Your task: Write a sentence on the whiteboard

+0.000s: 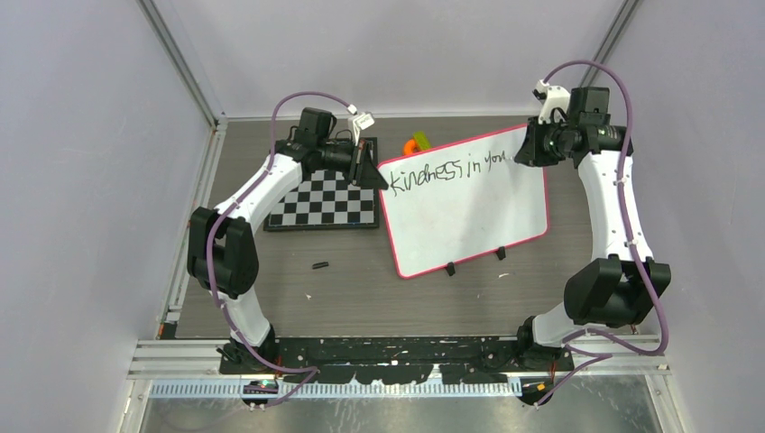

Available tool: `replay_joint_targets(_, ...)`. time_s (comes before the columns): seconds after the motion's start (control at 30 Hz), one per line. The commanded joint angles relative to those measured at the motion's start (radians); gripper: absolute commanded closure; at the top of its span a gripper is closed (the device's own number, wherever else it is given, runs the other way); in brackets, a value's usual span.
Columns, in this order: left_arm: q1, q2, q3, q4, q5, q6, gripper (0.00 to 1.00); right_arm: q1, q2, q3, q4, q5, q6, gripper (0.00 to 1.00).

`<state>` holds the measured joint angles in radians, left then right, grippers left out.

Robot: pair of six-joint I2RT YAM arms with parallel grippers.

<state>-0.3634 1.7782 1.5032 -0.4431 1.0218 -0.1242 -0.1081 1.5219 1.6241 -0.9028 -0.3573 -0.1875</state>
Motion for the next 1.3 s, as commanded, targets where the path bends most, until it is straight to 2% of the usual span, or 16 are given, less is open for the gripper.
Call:
replay_joint_targets(0.0, -0.014, 0.009, 0.027, -0.024, 0.012, 0.038, 1.00, -0.001, -0.041, -0.042, 0.028, 0.009, -0.026, 1.00)
replay_joint_targets(0.43, -0.014, 0.002, 0.022, -0.022, 0.015, 0.040, 1.00, -0.004, -0.063, 0.049, -0.010, 0.035, -0.058, 1.00)
replay_joint_targets(0.8, -0.014, -0.005, 0.021, -0.023, 0.014, 0.041, 1.00, -0.004, -0.008, 0.083, 0.026, 0.023, -0.031, 1.00)
replay_joint_targets(1.27, -0.014, 0.000, 0.023, -0.025, 0.013, 0.041, 1.00, -0.004, -0.020, 0.020, 0.037, 0.064, -0.059, 1.00)
